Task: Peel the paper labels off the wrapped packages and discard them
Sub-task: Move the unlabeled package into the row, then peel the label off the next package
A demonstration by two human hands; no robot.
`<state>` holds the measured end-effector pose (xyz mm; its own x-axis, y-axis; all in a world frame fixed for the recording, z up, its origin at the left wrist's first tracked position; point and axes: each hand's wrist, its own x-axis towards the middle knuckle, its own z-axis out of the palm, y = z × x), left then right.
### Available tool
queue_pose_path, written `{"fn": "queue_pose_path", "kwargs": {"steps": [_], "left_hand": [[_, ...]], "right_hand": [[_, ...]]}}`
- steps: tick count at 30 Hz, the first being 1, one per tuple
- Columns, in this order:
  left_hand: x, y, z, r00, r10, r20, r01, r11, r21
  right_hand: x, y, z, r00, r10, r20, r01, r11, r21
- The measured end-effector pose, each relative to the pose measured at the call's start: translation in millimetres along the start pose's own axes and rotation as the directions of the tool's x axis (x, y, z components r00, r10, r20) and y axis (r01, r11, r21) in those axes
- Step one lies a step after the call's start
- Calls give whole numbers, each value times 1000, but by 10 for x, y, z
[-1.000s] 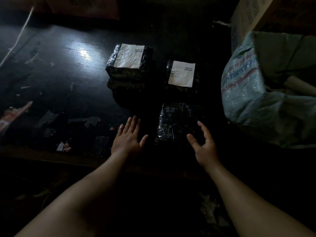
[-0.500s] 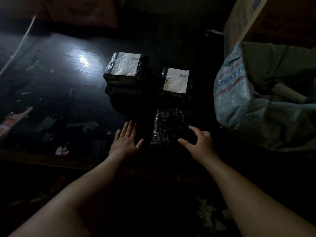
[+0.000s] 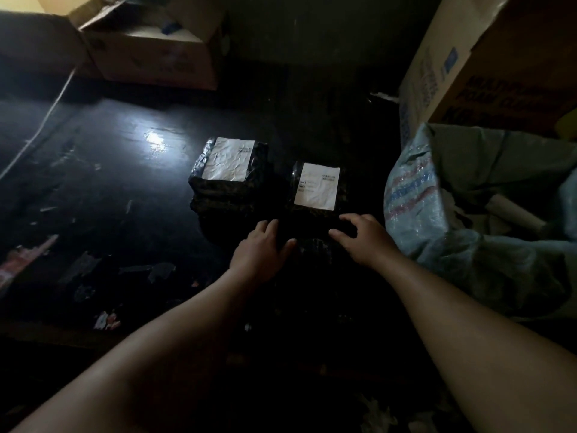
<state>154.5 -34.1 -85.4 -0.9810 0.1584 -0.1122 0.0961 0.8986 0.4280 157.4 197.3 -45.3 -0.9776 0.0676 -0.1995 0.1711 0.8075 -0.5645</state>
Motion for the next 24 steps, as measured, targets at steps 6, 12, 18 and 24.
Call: {"fn": "queue_pose_path", "kwargs": {"steps": [6, 12, 18, 24], "left_hand": [[700, 114, -18, 995, 70, 72, -61, 991, -122], [1312, 71, -1, 977, 130, 170, -100, 979, -175], [1763, 47, 123, 934, 303, 188, -237, 921, -308], [1951, -32, 377, 930, 348, 121, -286, 888, -359]], "right_hand": [[675, -119, -119, 998, 47, 33, -47, 999, 4], [1343, -220, -149, 997, 66, 46, -64, 997, -53], [1865, -243, -113, 996, 84, 34, -79, 990, -113], [2181, -231, -26, 994, 97, 59, -80, 967, -241]]}}
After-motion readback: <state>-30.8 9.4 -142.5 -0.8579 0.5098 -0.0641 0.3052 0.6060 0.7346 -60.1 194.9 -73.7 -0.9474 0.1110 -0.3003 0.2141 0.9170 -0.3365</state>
